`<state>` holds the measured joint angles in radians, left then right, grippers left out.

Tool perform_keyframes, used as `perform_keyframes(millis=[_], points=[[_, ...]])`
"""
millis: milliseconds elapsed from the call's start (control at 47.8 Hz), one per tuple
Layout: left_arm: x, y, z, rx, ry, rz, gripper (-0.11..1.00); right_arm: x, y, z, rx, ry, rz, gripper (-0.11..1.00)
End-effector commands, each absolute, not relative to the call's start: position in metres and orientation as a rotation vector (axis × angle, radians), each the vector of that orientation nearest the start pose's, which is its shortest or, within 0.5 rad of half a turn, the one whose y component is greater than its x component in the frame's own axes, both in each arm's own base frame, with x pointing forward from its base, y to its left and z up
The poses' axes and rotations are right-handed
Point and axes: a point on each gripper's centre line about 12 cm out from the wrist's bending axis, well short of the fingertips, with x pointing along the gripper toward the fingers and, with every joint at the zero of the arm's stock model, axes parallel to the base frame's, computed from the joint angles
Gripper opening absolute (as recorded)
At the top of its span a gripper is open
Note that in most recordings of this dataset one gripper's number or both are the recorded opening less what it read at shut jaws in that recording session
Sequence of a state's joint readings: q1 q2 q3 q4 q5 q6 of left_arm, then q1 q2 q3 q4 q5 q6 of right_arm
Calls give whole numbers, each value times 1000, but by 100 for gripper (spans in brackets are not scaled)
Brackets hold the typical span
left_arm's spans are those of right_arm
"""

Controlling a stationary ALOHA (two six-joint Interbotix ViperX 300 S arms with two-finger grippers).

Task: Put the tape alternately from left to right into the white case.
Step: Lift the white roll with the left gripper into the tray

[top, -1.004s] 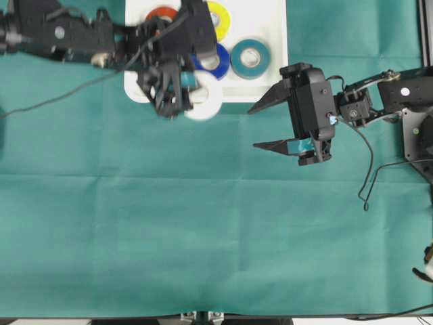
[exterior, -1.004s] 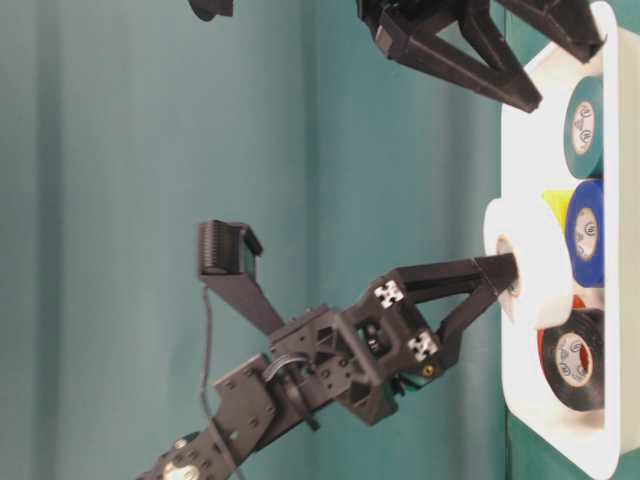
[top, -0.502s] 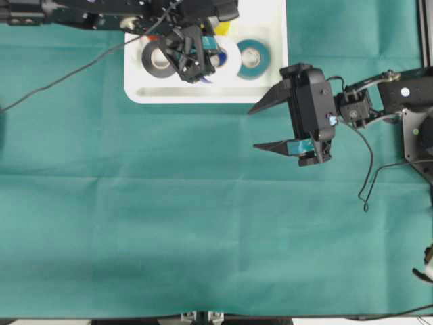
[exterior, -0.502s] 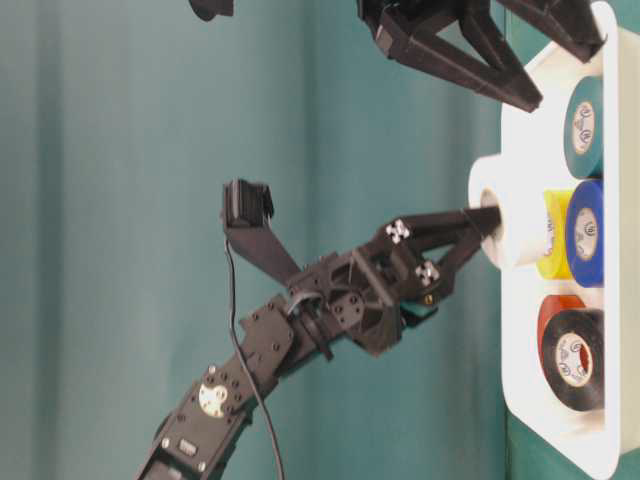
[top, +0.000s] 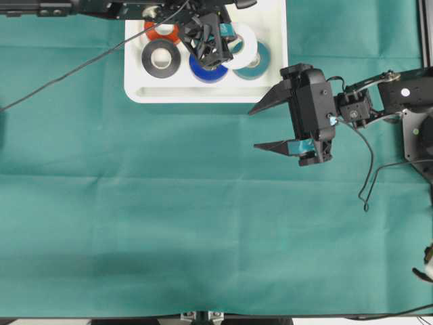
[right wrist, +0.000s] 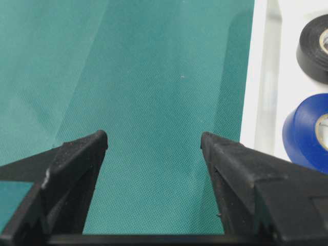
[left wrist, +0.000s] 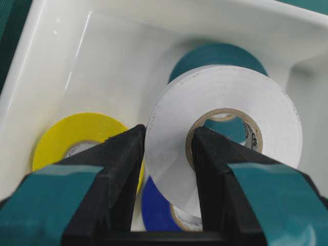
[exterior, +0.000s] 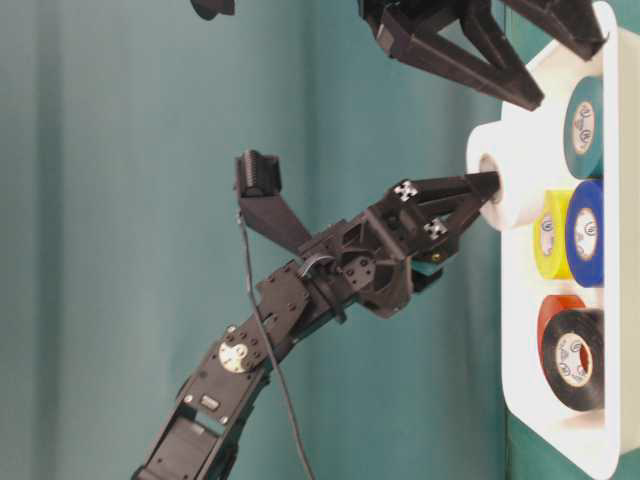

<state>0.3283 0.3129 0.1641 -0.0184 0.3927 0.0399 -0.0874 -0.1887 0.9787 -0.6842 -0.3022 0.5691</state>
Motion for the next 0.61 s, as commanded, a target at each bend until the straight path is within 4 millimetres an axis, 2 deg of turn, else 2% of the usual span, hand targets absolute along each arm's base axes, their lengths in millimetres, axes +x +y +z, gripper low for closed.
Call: perform_keyframes(millis=[0, 272, 586], points=[[476, 167, 193, -121, 784, 307, -3, 314, -4, 167, -19, 512, 131, 80], [484, 171, 194, -90, 734, 304, -3, 312, -4, 165, -16, 518, 131, 80], [484, 175, 190, -26, 729, 288, -3, 311, -4, 164, -19, 521, 132, 80]])
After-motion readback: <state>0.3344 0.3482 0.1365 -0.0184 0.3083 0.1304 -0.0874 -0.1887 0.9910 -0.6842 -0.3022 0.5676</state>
